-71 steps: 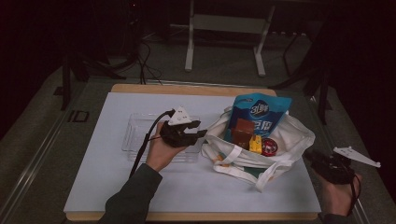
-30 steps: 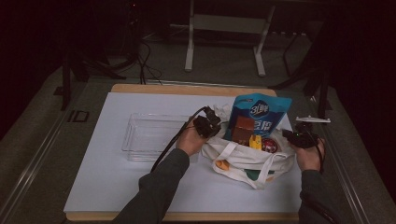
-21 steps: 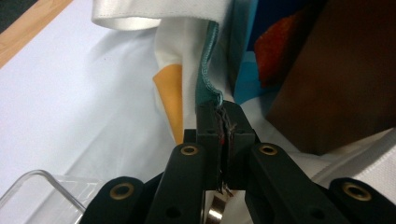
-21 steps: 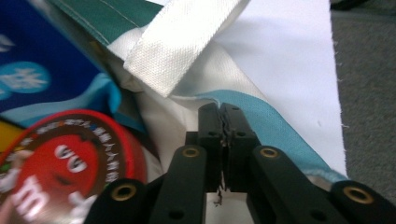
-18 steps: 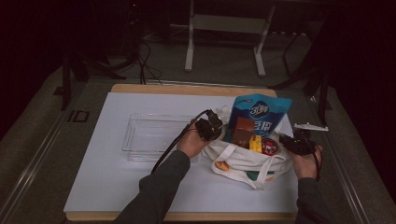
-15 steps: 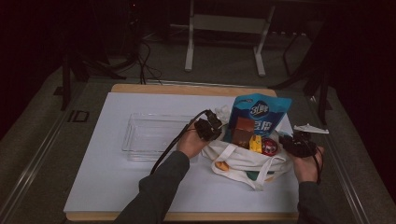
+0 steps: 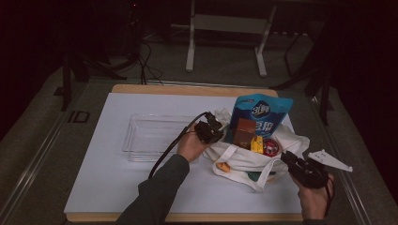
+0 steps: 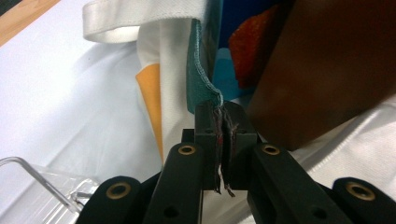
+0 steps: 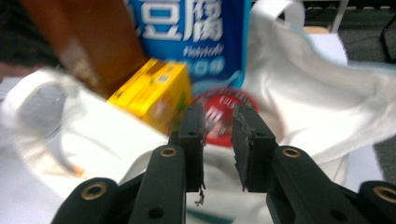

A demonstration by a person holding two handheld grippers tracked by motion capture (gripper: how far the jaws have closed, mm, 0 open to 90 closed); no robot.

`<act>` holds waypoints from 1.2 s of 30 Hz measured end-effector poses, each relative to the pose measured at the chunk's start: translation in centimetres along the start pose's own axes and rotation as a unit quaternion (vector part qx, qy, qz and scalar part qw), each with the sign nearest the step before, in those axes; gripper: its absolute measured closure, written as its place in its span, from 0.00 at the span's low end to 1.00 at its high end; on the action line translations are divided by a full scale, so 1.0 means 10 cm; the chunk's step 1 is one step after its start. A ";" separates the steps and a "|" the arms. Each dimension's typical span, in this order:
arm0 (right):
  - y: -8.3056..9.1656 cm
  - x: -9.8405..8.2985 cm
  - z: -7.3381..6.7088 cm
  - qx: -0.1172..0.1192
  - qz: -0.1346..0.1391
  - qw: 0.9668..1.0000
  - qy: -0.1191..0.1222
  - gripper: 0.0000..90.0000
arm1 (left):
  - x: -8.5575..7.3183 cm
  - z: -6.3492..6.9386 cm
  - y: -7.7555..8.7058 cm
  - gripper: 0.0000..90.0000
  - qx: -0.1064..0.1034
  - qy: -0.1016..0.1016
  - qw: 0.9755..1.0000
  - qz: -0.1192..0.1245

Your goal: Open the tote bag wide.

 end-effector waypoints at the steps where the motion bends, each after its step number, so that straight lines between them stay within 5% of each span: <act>1: 0.00 -0.05 -0.02 0.001 -0.002 1.000 -0.001 0.82 | 0.00 0.01 0.00 0.96 0.000 -0.001 1.000 0.001; 7: -0.26 -0.36 -0.06 -0.003 -0.060 0.998 0.019 0.89 | -0.03 0.12 0.01 0.96 0.006 -0.013 1.000 0.003; 12: -0.40 -0.56 -0.08 -0.002 -0.081 0.997 0.019 0.91 | -0.07 0.15 0.00 0.96 0.006 -0.021 1.000 0.003; 16: -0.38 -0.56 -0.10 -0.001 -0.072 0.997 0.021 0.90 | -0.08 0.16 0.01 0.95 0.008 -0.025 1.000 0.000; 23: -0.18 -0.33 -0.16 0.022 -0.016 1.000 0.016 0.76 | -0.09 0.14 0.01 0.95 0.007 -0.022 1.000 0.002; 27: -0.02 -0.23 -0.27 0.037 0.004 0.998 0.053 0.72 | -0.09 0.14 0.01 0.95 0.006 -0.020 1.000 0.004; 29: -0.01 -0.23 -0.28 0.040 0.002 0.997 0.061 0.72 | -0.09 0.14 0.02 0.95 0.005 -0.019 1.000 0.005; 30: 0.01 -0.27 -0.30 0.043 -0.010 0.995 0.085 0.71 | -0.09 0.14 0.02 0.95 0.005 -0.019 1.000 0.005; 36: -0.12 -0.42 -0.28 0.039 -0.043 0.994 0.097 0.72 | -0.08 0.14 0.02 0.95 0.004 -0.020 1.000 0.006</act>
Point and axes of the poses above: each handheld gripper's, and its own axes: y roughly backward along the jaws, x roughly out of its top, z roughly to its right, the point moved 8 cm from there along -y, roughly forward along the jaws, and after that the axes turned 4 degrees about x, right-handed, at the moved point
